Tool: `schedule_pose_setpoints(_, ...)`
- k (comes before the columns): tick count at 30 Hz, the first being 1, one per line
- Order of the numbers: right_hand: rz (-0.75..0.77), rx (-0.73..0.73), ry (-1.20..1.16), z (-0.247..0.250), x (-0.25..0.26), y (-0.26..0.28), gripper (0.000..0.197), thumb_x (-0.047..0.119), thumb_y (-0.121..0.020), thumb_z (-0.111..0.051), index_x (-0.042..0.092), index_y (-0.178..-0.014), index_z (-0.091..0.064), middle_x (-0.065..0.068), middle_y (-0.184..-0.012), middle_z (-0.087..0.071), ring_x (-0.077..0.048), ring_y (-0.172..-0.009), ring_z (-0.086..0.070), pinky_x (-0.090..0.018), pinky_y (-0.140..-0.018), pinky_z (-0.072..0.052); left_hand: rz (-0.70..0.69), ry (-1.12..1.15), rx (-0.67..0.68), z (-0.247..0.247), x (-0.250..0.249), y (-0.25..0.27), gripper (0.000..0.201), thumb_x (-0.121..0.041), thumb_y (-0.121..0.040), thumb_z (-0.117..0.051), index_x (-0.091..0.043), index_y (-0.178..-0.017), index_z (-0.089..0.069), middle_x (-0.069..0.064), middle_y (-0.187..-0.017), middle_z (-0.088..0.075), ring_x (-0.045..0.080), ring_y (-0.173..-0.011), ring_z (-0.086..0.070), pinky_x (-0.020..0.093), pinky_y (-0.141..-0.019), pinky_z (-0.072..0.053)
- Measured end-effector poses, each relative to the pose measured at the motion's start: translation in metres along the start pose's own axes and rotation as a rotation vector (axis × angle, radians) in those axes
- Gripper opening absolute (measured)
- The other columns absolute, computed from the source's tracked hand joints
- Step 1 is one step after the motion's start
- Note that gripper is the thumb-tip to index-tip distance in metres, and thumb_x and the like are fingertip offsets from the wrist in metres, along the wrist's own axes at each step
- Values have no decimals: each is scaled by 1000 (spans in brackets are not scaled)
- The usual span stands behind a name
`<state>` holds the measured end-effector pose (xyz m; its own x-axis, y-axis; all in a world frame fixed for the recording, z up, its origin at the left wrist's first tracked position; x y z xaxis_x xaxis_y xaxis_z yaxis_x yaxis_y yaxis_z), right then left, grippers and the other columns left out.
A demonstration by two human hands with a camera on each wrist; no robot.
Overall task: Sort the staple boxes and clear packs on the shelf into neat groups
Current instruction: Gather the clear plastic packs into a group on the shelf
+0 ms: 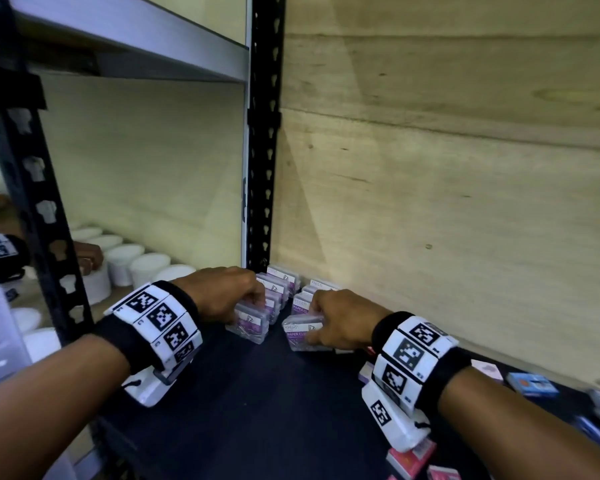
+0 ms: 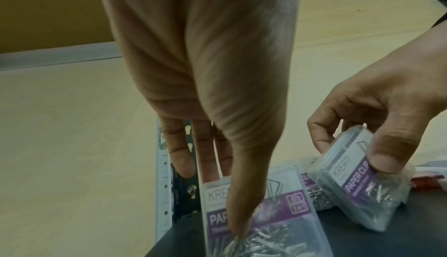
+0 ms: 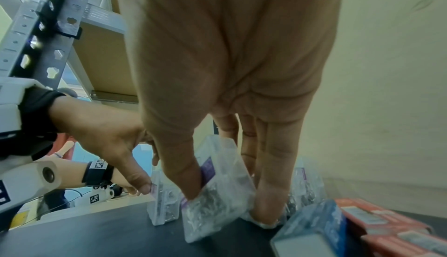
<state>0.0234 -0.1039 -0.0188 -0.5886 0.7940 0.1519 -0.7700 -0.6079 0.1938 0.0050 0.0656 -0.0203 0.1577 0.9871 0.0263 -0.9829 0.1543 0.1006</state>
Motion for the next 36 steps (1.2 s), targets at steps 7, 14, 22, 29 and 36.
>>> schedule_pose_setpoints(7,-24,30,77,-2,3,-1,43,41,-90,-67,10,-118,-58,-7,-113,-63,-19,-89,-56,-33,-79,-49,-25,-16,-25,0,1,1,49,-23,-78,-76,-37,-120,-56,-15,-119,-54,7,-108,-51,28,-89,-47)
schedule_pose_setpoints(14,-44,-8,92,0,3,-2,44,40,-89,-69,9,-119,-59,-9,-114,-64,-20,-89,-57,-31,-76,-48,-28,-35,-28,2,4,2,45,-22,-81,-73,-39,-119,-58,-15,-115,-54,7,-105,-52,24,-84,-45)
schedule_pose_setpoints(22,-42,-32,31,2,-5,0,43,41,-89,-69,11,-119,-59,-7,-114,-64,-21,-95,-62,-30,-78,-50,-21,-19,-1,0,6,-5,45,-23,-80,-75,-41,-119,-59,-16,-116,-55,7,-107,-53,22,-83,-45)
schedule_pose_setpoints(29,-35,-26,-4,3,-9,-1,42,41,-89,-69,11,-118,-62,-7,-113,-66,-23,-100,-64,-33,-83,-52,-25,16,-9,-1,6,-6,44,-25,-80,-75,-41,-118,-59,-17,-116,-55,5,-106,-52,23,-86,-46)
schedule_pose_setpoints(36,-21,-7,-51,3,-12,-1,43,43,-88,-69,14,-119,-63,-3,-113,-66,-18,-95,-60,-30,-82,-50,-29,255,-33,11,12,-8,31,-18,-86,-65,-43,-105,-62,-20,-107,-61,-3,-94,-58,19,-83,-50)
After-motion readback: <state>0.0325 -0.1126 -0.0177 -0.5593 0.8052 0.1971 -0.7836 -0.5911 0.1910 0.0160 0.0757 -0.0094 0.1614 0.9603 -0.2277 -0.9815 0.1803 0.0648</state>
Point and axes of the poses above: each hand's wrist, its own y-axis away from the middle knuckle, its own z-axis out of the back of the hand, x = y × z, the point moved 7 cm from there along -y, towards the middle knuckle
